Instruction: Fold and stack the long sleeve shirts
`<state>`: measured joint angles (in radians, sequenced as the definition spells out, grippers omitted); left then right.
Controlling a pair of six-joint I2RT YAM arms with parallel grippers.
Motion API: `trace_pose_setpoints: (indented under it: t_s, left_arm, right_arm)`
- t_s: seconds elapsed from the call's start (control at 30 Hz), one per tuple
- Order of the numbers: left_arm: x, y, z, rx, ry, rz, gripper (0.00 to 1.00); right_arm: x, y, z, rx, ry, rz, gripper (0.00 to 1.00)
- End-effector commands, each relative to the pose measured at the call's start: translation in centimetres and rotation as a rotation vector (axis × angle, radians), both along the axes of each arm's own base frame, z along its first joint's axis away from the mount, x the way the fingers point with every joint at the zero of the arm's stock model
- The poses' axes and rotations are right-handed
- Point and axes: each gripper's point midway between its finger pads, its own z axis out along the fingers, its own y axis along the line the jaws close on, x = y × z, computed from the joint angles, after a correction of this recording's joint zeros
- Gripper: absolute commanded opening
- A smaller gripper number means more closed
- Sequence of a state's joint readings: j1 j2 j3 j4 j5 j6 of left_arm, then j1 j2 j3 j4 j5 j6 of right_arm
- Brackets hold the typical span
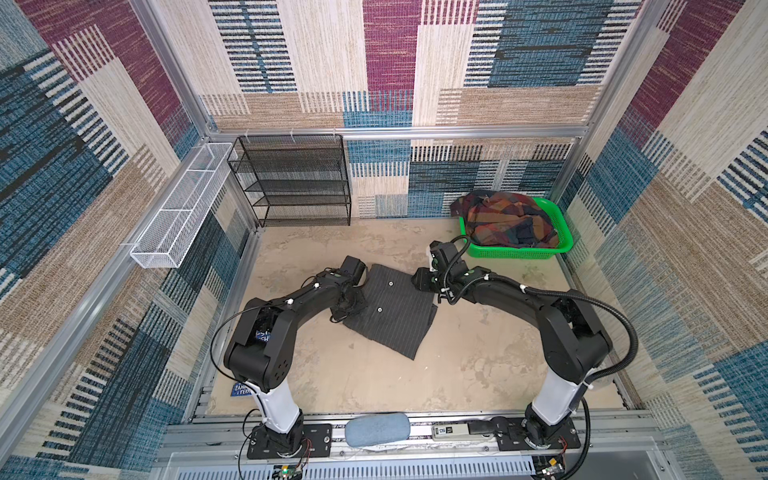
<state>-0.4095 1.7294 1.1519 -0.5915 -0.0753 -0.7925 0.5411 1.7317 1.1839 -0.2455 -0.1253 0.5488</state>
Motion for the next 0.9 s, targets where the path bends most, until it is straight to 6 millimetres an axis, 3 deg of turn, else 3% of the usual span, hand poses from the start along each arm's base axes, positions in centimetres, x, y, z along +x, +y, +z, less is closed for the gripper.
trace_pose_setpoints:
  t_s: [0.0,0.13,0.23,0.37,0.53,0.87]
  left_arm:
    - [0.7,1.0,3.5,0.061,-0.045,-0.015,0.00]
    - [2.5,0.8,7.7,0.095,-0.121,-0.091,0.00]
    - [4.0,-0.9,8.3,0.050,-0.167,-0.169,0.00]
    - [5.9,-3.2,6.7,-0.012,-0.181,-0.241,0.00]
    - [7.3,-3.7,2.7,0.017,-0.118,-0.251,0.00]
    - [5.6,-1.4,-3.4,0.119,0.005,-0.185,0.00]
  right_arm:
    - [-2.8,-0.2,1.2,0.076,0.053,0.015,0.59]
    - [-6.6,-1.0,0.5,0.198,0.120,-0.064,0.71]
    - [-8.5,-1.4,-0.7,0.253,0.159,-0.101,0.78]
    - [-9.9,-1.5,-2.8,0.273,0.211,-0.107,0.83]
    - [-11.2,-1.0,-5.9,0.331,0.301,-0.117,0.90]
    - [-11.5,-0.2,-8.7,0.460,0.374,-0.190,0.92]
